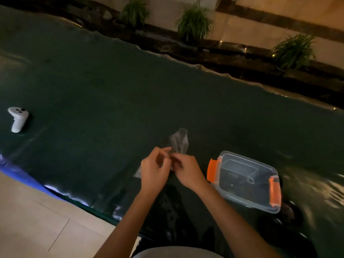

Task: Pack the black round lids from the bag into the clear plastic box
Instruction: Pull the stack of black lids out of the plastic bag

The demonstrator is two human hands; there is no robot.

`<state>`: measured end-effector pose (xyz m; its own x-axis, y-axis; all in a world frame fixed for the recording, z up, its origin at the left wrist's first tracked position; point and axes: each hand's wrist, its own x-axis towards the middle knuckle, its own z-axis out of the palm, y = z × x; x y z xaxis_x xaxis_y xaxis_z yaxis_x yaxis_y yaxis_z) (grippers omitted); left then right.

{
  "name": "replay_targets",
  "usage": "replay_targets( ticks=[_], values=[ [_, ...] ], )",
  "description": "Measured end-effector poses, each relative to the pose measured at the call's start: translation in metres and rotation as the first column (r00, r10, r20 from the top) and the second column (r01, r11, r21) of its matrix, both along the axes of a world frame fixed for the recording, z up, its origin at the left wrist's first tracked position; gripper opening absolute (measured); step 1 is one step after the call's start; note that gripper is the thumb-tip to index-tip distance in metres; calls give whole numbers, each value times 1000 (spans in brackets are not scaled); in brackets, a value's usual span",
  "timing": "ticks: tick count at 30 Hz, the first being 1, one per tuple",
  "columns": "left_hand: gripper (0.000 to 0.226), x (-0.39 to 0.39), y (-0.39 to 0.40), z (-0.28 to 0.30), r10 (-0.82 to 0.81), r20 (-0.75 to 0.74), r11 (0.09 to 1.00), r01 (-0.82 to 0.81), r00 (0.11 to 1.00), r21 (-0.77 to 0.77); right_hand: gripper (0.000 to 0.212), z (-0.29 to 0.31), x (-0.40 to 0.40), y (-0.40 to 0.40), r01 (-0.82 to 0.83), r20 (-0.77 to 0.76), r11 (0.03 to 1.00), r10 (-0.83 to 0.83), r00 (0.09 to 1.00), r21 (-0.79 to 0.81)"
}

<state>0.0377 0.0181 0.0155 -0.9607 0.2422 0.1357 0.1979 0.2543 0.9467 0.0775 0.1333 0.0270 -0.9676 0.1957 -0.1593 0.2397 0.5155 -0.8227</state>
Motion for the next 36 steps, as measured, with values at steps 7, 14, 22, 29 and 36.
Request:
replay_targets(
  ticks=[7, 14, 22, 29, 36],
  values=[
    [17, 60, 5, -3, -183, 15, 982, 183, 983, -39, 24, -29, 63, 3, 267, -64, 963, -269, 961, -29],
    [10, 108, 16, -4, -422, 62, 901, 426, 904, -84, 30, -57, 121, 0, 443, -66, 894, -439, 896, 62],
    [12, 135, 22, -21, -629, 137, 724, 641, 765, -255, 15, -78, 157, -2, 567, 103, 802, -558, 823, -187],
    [23, 116, 24, -23, -613, 164, 731, 634, 773, -253, 28, -99, 165, 7, 629, 228, 732, -586, 778, -263],
    [32, 24, 28, -79, -119, 108, 816, 160, 987, -556, 26, -118, 163, 6, 666, 257, 695, -614, 746, -272]
  ],
)
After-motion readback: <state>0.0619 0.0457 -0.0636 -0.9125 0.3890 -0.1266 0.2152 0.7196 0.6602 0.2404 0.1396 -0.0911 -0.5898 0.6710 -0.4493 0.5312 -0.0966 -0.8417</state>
